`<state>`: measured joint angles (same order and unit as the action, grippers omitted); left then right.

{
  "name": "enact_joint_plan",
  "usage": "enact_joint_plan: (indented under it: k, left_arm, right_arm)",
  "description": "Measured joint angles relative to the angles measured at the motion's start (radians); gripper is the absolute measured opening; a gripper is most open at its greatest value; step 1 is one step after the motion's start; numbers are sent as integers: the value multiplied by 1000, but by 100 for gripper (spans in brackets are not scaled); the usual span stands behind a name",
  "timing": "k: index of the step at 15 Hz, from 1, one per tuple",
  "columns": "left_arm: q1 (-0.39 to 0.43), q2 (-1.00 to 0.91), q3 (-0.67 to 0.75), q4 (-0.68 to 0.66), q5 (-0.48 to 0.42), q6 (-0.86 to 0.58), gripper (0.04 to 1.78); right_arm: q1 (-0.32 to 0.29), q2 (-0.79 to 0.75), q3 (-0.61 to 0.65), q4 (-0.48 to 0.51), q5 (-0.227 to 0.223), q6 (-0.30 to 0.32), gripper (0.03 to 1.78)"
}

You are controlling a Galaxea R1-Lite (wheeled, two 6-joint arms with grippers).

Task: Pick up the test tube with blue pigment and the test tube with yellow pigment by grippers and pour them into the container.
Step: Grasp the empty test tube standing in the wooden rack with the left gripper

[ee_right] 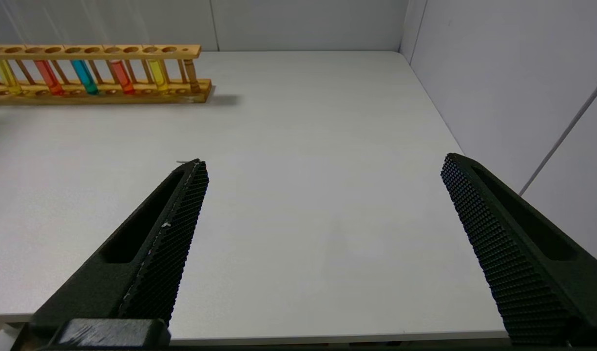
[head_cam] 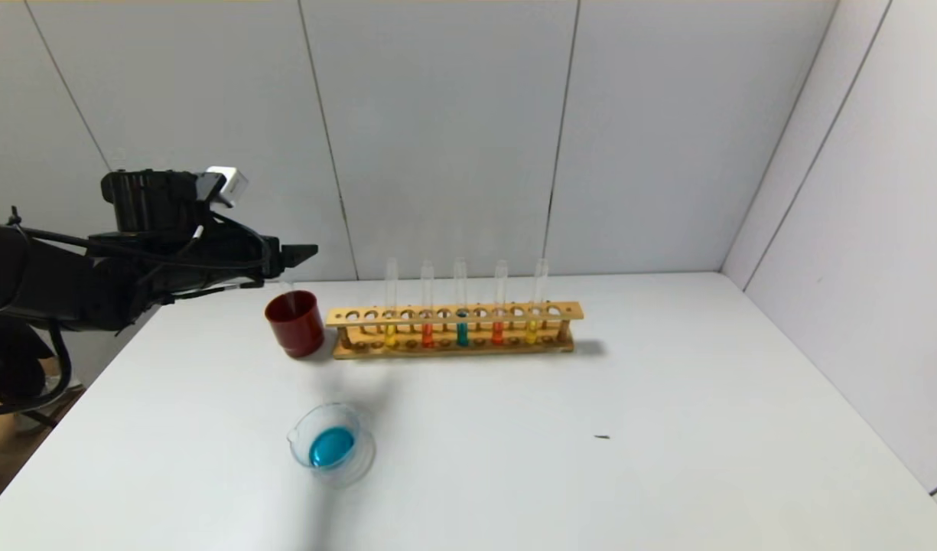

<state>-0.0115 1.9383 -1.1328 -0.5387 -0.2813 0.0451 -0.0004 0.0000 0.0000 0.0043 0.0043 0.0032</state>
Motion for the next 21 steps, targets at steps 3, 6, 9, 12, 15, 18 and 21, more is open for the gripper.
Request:
enact_joint_plan:
  k: [3,6,9,12,15,18,21]
  left_arm:
    - [-68,-35,20,-1,0,-55,175]
    - [-117,-36,42,-1,1,-68,175]
    - [-157,-5,41,-2,2,-68,175]
    - [-199,31,25,-6,2,-61,175]
    - [-227,77,-2,-71,10,-56,175]
    - [-241,116,-18,-75,11,-54,175]
    - [-248,153,-48,-73,13,-43,175]
  right_arm:
    - [0,0,0,0,0,0,175]
    - [0,0,0,0,0,0,175]
    - [0,0,0,0,0,0,175]
    - [0,0,0,0,0,0,175]
    - [0,0,0,0,0,0,175]
    - [0,0,0,0,0,0,175]
    - [0,0,0,0,0,0,175]
